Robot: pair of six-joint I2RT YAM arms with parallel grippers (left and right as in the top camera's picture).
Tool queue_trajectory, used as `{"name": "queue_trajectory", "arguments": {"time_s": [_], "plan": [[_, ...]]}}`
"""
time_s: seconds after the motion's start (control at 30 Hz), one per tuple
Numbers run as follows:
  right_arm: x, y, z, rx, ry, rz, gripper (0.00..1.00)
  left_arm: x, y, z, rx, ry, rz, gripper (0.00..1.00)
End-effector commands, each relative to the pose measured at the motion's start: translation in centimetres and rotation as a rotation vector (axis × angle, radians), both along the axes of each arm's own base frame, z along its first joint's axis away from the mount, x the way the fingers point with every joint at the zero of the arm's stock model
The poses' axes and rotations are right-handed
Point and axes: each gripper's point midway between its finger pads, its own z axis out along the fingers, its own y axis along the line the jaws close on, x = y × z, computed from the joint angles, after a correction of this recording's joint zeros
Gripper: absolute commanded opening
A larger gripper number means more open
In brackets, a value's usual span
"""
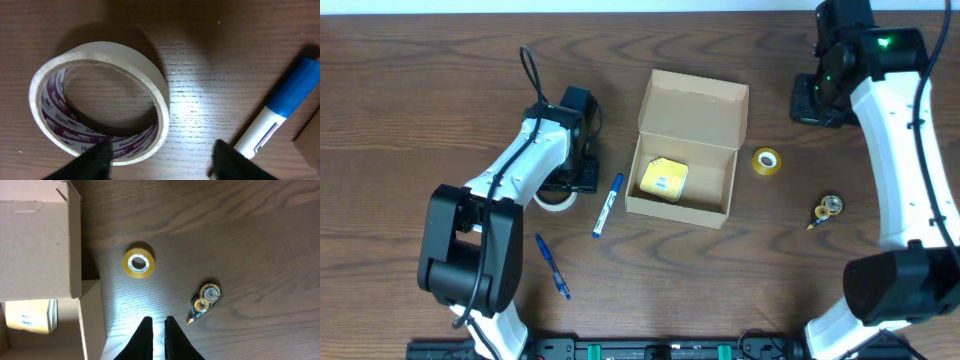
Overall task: Pack container
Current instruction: 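Move left gripper to the white masking tape roll and grasp it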
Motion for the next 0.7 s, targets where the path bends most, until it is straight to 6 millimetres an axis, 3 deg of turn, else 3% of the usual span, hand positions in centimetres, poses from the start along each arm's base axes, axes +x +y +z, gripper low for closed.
{"name": "queue_trajectory", "arguments": {"time_s": [0.0, 0.33, 0.43, 0.5, 0.67], "plan": [[0.1, -0.5, 1.6, -0.004, -0.046, 0.002, 0.09, -0.3, 0.8, -0.7, 0.037, 0.011, 0.011, 0.71], [-0.3, -0.5, 2.1, -0.006, -0.051, 0.009, 0.08, -1.3, 1.2, -2.4, 0.048, 0.018, 0.021, 0.68], [-0.4, -0.5, 2.4, -0.005, -0.062, 0.009, 0.09, -1.6, 1.3, -2.8, 0.048, 0.023, 0.038, 0.62], [-0.5, -0.5, 2.9, -0.004, -0.076, 0.009, 0.09, -1.5, 1.2, -2.9, 0.046, 0.015, 0.049, 0.53], [-0.9, -0.6, 3.9, -0.003, -0.106, 0.009, 0.11, -1.4, 1.2, -2.9, 0.044, 0.011, 0.049, 0.44]]}}
